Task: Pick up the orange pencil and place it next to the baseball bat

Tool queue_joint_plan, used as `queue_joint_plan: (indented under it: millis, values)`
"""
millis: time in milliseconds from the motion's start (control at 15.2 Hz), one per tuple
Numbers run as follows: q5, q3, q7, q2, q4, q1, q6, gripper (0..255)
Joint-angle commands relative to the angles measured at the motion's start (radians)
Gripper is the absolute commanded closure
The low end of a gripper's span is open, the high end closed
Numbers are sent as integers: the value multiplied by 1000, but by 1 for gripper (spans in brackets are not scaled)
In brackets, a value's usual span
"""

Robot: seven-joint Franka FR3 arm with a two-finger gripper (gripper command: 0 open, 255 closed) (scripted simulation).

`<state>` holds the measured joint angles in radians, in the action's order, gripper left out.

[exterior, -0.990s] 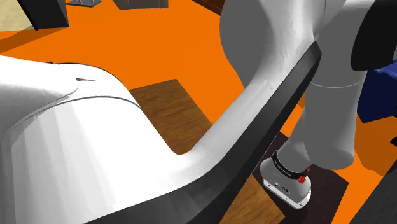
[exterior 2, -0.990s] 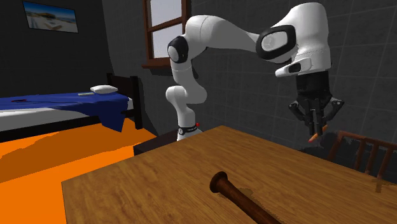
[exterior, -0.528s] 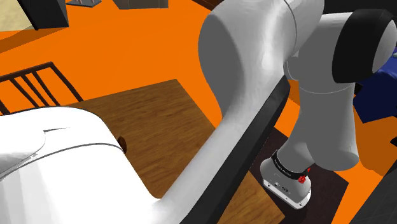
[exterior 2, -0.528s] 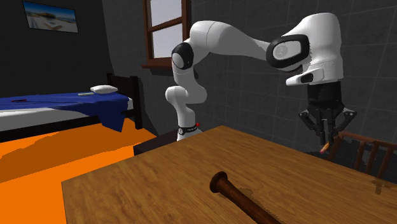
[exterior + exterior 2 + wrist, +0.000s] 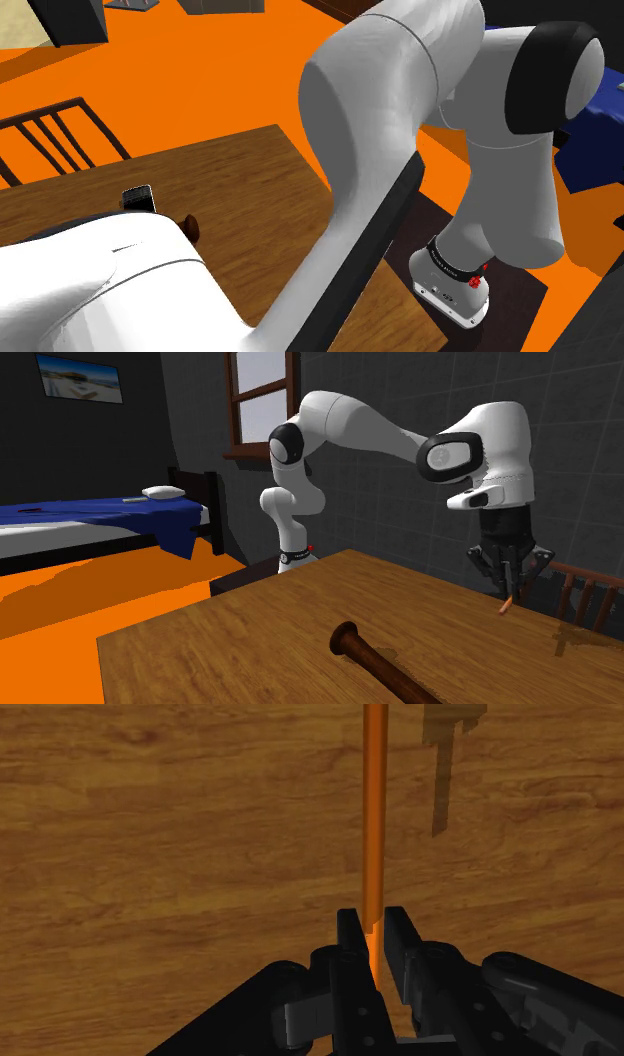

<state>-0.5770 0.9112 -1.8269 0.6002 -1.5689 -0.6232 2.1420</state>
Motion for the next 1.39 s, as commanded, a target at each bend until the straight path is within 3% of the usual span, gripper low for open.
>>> queue_joint_plan:
  millis: [0,660,1188,1254,1320]
  values:
    - [-9,-6,-6,7,-15,0,20,255]
    - [-66,-53,-45,60,-68,-20,115,255]
    - [-68,-55,-46,61,-69,-21,118,255]
    - [-68,-55,-46,61,-69,-21,118,0]
    - [-68,-55,-46,61,-69,-21,118,0]
